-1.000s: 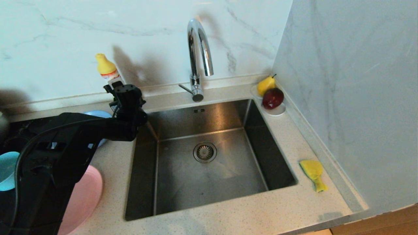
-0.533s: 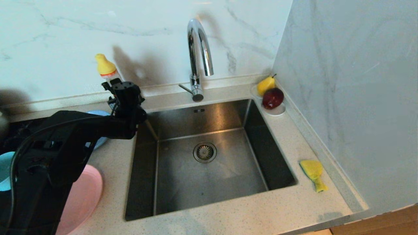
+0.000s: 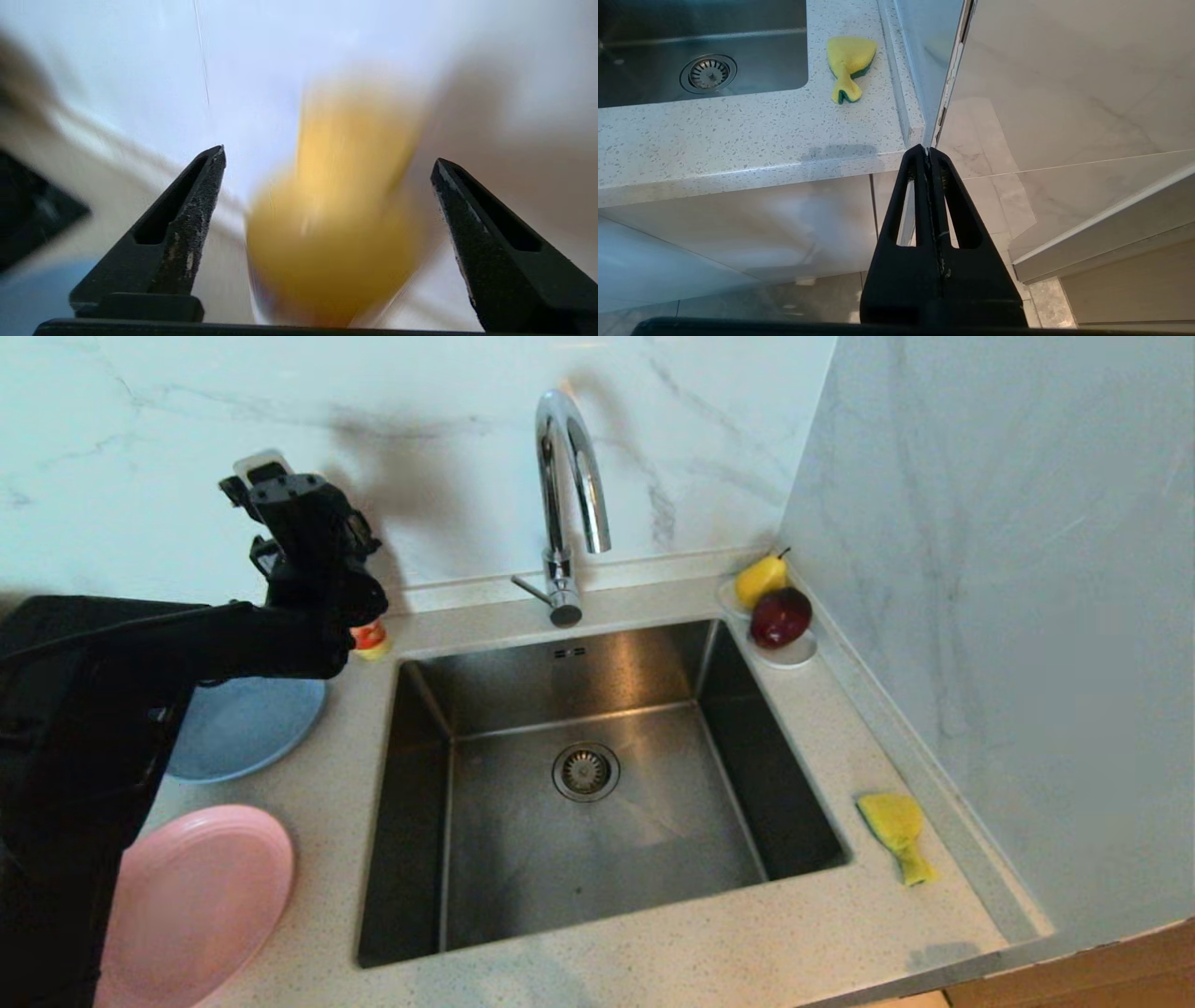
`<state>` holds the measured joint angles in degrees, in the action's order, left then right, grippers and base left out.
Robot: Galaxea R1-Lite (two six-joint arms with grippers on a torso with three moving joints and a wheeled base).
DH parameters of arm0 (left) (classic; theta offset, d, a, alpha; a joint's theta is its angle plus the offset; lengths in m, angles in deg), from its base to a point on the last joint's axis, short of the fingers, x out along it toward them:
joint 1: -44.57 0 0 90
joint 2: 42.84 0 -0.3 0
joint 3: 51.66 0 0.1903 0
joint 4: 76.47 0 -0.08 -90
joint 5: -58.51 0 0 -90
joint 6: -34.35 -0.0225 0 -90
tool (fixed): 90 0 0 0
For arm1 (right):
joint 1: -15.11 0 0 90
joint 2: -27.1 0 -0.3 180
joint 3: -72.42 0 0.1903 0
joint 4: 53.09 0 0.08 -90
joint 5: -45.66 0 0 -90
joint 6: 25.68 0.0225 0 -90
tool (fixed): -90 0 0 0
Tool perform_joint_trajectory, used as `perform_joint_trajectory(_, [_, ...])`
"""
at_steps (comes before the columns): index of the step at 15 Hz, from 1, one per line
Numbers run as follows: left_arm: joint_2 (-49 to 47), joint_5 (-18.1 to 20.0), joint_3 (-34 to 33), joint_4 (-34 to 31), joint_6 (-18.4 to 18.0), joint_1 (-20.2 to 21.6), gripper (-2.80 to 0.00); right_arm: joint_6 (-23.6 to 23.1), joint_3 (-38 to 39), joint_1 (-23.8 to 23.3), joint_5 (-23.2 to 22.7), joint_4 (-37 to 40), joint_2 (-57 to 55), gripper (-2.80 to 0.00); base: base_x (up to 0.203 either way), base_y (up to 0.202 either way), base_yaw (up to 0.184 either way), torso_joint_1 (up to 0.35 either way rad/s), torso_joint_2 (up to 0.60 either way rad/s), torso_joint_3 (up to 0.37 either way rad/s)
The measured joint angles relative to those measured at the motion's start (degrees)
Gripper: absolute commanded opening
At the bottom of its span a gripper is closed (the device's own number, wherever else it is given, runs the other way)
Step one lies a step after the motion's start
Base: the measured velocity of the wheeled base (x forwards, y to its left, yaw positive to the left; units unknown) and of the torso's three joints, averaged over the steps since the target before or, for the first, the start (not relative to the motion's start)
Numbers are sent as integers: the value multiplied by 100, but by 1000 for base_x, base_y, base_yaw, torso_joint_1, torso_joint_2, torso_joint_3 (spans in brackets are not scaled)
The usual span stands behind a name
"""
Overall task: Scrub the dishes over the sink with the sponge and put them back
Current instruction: Place the dish soap on the table, then turn on the faucet
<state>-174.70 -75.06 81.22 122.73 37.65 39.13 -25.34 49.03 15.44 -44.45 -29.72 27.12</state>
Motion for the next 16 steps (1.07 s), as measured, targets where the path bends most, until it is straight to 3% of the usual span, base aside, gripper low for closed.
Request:
perform_joint_trajectory(3, [694, 11, -11, -170, -62, -36, 0, 1, 1, 0, -3, 0, 0, -280, 0, 0, 0, 0, 0, 0])
perform_joint_trajectory(4, [921, 13, -24, -247, -63, -38, -280, 1, 2, 0, -4, 0, 0, -280, 0, 0, 0, 0, 0, 0])
perform_joint_trajectory(8, [1992, 73, -187, -734, -71, -38, -280, 0, 0, 0, -4, 2, 0, -280, 0, 0, 0, 0, 0, 0])
perform_joint_trajectory(12, [3179, 411, -427, -1718, 77, -38, -280, 1, 2, 0, -4, 0, 0, -280, 0, 0, 0, 0, 0, 0])
perform_joint_trajectory(14, [3862, 754, -853, -2262, 166, -67, -280, -2, 2, 0, -2, 0, 0, -280, 0, 0, 0, 0, 0, 0])
perform_joint_trajectory(16, [4599, 1339, -1473, -2844, 191, -135, -280, 1, 2, 0, -2, 0, 0, -280, 0, 0, 0, 0, 0, 0])
